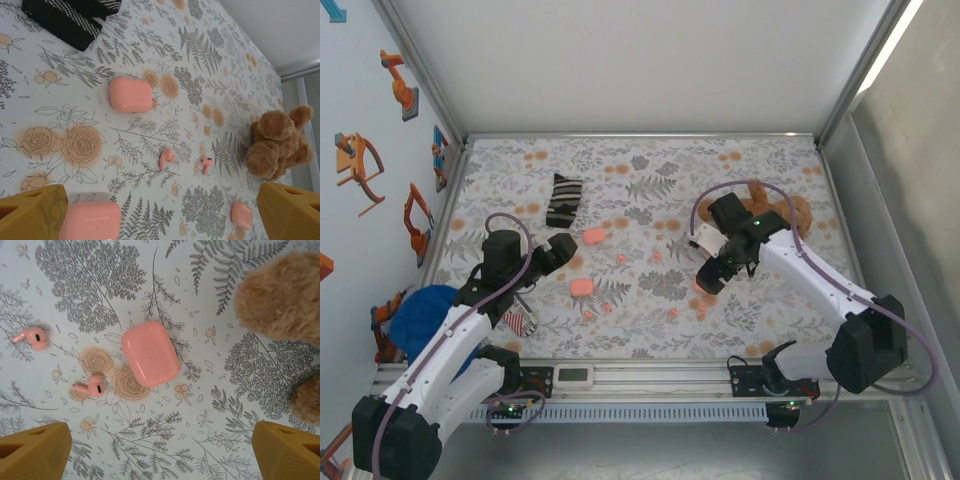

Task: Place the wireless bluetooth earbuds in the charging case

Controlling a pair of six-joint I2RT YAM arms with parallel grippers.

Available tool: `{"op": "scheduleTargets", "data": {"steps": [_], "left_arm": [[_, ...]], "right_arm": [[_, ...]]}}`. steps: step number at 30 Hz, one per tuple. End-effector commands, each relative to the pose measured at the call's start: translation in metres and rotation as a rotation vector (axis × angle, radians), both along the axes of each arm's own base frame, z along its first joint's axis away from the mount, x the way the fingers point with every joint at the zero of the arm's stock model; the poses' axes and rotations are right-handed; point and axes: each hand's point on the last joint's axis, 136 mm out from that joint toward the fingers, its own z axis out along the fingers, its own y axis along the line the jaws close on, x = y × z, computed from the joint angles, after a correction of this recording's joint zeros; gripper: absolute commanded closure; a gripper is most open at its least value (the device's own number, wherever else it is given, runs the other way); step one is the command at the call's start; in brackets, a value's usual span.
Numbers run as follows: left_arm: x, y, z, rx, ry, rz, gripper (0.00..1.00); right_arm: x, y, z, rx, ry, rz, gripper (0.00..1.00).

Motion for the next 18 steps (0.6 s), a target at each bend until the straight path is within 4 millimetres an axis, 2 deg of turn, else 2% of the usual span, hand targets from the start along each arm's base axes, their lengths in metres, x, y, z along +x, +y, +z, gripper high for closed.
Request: {"op": "scheduleTargets", "data": {"steps": [1, 9, 18], "left_arm": [[-0.002, 0.001, -0.007, -0.002, 0.018, 0.014, 0.04], [-0.006, 0.007, -0.009, 0.016, 0.019, 0.034, 0.04], [-0.007, 0.009, -0.011, 0.026, 0.029, 0.042, 0.04]], "right_arm": [[0.000, -0.008, -0.011, -0.115, 0.021, 0.050, 0.13], [0.001, 0.004, -0.048, -0.134, 0.067, 0.084, 0.29], [0.005, 0.006, -0.076, -0.190, 0.119, 0.108, 0.35]]}}
